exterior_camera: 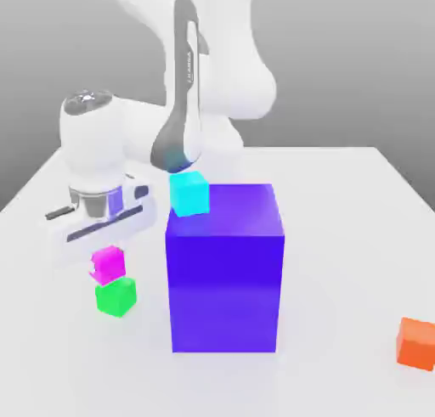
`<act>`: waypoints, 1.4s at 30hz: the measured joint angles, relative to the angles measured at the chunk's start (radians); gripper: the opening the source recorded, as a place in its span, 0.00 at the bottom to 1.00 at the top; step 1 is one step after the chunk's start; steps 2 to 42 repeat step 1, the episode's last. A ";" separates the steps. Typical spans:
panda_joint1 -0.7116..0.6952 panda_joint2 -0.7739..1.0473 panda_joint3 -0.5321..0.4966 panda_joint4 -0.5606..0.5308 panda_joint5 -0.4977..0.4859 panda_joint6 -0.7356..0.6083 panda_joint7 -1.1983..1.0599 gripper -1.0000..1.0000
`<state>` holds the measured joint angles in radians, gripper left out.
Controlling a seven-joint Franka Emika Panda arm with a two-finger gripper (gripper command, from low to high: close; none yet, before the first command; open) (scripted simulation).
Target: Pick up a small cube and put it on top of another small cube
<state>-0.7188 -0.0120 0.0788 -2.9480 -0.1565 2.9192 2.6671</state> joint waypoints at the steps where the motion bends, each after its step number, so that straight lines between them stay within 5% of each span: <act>1: 0.002 0.015 0.006 -0.001 0.041 0.022 -0.028 0.00; 42: 0.002 0.015 0.006 -0.001 0.041 0.022 -0.028 0.00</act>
